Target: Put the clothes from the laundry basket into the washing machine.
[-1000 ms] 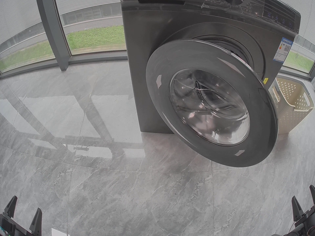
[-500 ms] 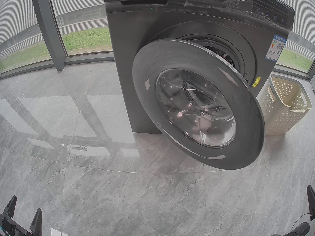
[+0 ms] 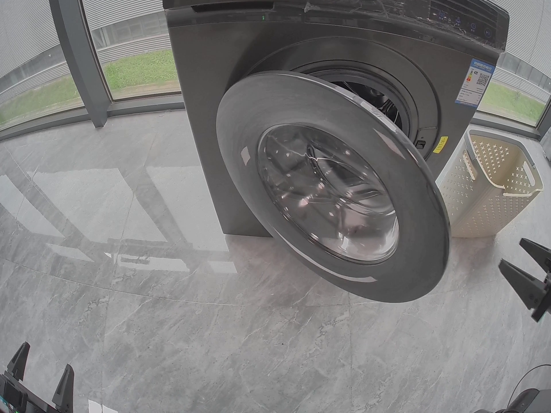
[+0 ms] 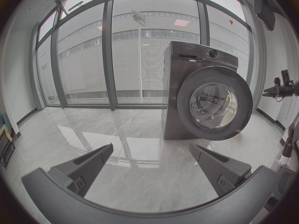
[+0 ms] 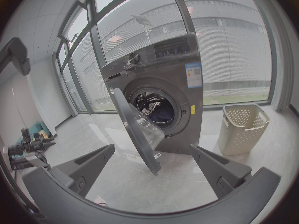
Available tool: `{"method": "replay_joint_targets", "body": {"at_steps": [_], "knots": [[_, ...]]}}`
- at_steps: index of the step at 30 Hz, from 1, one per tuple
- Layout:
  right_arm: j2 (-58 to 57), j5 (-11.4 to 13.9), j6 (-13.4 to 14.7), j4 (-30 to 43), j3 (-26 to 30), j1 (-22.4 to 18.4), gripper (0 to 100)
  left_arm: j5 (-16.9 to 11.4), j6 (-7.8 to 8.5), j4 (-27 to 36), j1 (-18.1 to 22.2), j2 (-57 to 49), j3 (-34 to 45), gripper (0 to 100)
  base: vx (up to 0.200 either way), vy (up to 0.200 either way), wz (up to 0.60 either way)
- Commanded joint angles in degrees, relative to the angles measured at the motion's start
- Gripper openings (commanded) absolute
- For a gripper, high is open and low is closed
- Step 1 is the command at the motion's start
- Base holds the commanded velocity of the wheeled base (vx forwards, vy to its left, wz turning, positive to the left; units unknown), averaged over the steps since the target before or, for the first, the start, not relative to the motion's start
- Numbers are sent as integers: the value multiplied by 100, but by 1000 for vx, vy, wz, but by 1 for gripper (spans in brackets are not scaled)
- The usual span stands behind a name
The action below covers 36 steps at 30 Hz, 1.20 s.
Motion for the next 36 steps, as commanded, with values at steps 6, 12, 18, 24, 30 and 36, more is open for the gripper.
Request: {"method": "replay_joint_targets", "body": {"at_steps": [6,12,18,24,30,36], "knots": [[3850,-1319,768,-2719,-138,2500,100,6,44,-1,1,-47,101,100,0,0,0],[4219,-1117,505,-2736,-138,2509,100,-21,53,-1,1,-47,101,100,0,0,0],[4526,-1152,478,-2930,-244,2412,100,-21,44,-1,1,-47,101,100,0,0,0],[4482,-1126,373,-3378,-244,1603,100,-21,53,-1,1,-47,101,100,167,-167,0],[4052,-836,241,-3290,-182,795,100,-30,53,-1,1,-47,101,100,33,-33,0],[3841,-625,232,-3264,29,373,100,-30,62,-1,1,-47,101,100,0,0,0]]}}
